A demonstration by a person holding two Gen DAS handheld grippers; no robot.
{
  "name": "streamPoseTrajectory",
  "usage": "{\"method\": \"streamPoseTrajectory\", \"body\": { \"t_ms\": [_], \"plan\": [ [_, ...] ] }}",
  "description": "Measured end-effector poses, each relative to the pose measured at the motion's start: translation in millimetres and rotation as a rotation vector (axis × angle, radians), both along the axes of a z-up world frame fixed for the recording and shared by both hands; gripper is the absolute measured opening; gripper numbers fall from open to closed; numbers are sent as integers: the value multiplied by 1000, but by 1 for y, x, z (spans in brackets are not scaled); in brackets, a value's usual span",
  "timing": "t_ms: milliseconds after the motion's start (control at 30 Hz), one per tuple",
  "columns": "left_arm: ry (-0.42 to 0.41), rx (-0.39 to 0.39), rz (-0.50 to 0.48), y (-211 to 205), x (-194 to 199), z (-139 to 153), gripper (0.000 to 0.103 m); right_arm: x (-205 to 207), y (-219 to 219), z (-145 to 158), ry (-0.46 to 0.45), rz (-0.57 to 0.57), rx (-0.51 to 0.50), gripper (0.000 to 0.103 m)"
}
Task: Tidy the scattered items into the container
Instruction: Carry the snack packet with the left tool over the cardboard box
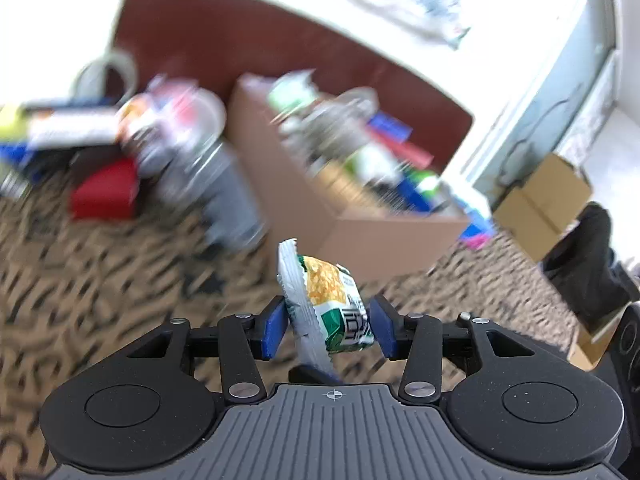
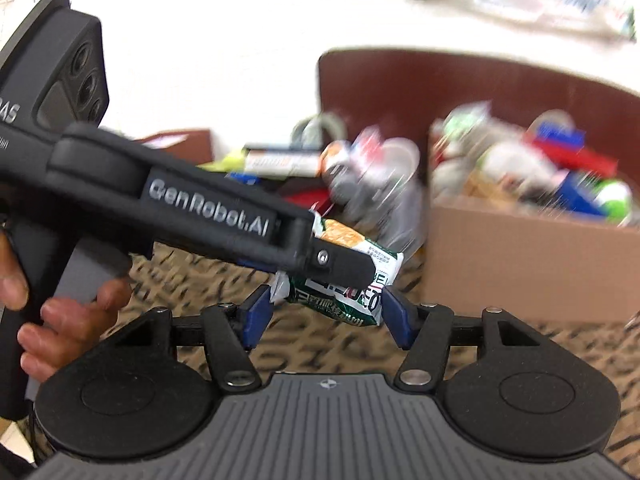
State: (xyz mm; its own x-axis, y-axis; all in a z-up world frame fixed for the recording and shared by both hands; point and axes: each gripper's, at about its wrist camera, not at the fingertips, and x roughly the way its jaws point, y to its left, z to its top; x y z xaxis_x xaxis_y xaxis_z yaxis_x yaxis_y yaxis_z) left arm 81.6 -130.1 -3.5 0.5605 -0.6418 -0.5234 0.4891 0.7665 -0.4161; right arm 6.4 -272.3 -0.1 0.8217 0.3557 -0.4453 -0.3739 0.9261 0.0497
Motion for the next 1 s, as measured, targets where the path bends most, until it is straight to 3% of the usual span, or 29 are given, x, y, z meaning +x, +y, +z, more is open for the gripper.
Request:
{"method": "streamPoseTrajectory", "body": {
  "t_ms": [200, 333, 533, 600, 667, 767, 900, 1000],
  "plan": [
    [-132, -64, -98, -50, 14, 47, 60, 11, -33, 26, -81, -78, 9, 63],
    [-189, -11, -125, -84, 22, 54, 60, 26, -50, 29, -81, -127, 50, 54],
    [-164, 24, -122, -106, 45, 53, 56, 44, -73, 38, -127, -177, 51, 48],
    [-149, 3, -115, -109, 57, 53, 53, 54, -80, 48, -142, -175, 45, 48],
    [-143, -18, -117, -115, 70, 56, 55, 72, -88, 52, -127, -183, 27, 48],
    [-123, 10, -94, -122, 85, 52, 54, 95, -98, 44, -77, -215, 12, 44],
    [-93, 51, -75, -118, 95, 33, 55, 97, -102, 29, -43, -221, 14, 43],
    [-61, 35, -58, -113, 102, 26, 52, 89, -98, 27, -43, -235, 15, 43]
  ]
}}
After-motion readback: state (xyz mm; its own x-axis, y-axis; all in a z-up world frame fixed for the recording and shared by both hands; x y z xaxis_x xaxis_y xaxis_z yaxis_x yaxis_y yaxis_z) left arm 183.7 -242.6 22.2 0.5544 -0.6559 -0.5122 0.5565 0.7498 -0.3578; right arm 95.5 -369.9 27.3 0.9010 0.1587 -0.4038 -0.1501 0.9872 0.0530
